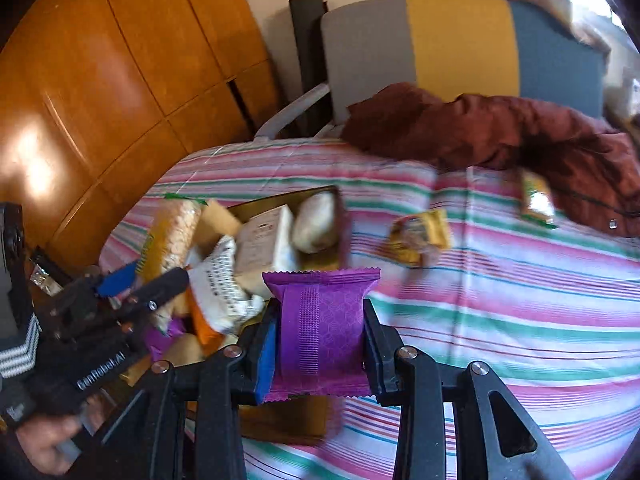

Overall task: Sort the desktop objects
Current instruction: 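Carry the purple packet and WEIDAN bar into the gold tray and release, then grasp the second WEIDAN bar with the right gripper while the left gripper grasps the yellow sock, then carry the WEIDAN bar and yellow sock into the gold tray and release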

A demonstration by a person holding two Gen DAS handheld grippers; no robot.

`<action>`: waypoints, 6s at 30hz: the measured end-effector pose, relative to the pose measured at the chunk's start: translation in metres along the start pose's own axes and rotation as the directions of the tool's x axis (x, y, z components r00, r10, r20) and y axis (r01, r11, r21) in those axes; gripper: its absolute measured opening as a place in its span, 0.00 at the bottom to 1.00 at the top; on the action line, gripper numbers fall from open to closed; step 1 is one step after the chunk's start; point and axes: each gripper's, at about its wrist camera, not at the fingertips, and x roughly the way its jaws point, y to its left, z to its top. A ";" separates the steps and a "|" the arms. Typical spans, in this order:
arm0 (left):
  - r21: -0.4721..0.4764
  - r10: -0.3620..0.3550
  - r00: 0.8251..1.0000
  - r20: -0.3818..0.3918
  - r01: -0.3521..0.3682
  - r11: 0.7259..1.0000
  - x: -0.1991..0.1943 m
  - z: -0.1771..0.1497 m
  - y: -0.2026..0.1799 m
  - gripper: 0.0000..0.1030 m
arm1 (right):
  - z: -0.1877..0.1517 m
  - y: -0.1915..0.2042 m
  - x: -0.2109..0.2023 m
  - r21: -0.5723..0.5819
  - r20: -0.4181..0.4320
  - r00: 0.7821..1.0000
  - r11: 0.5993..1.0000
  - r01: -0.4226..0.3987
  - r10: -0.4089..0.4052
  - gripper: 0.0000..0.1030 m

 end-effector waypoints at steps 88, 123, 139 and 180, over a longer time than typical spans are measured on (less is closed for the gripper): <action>0.385 -0.265 0.863 -0.430 0.441 0.811 0.197 0.070 -0.181 0.39 | 0.105 -0.267 0.115 0.192 -0.148 0.909 0.890 0.413 -0.389 0.47; 0.042 -0.060 0.997 0.044 0.058 0.997 0.003 0.044 -0.026 0.37 | 0.015 -0.036 0.018 0.102 0.040 0.997 0.992 0.068 -0.072 0.47; -0.115 0.040 0.999 -0.003 -0.040 0.993 0.008 0.001 0.037 0.38 | -0.007 0.052 0.037 0.005 -0.005 1.000 1.000 -0.005 0.005 0.47; -0.131 0.234 0.968 0.088 -0.221 0.966 -0.045 0.000 0.033 0.77 | -0.023 0.065 0.038 -0.038 0.026 0.999 0.999 0.032 -0.031 0.64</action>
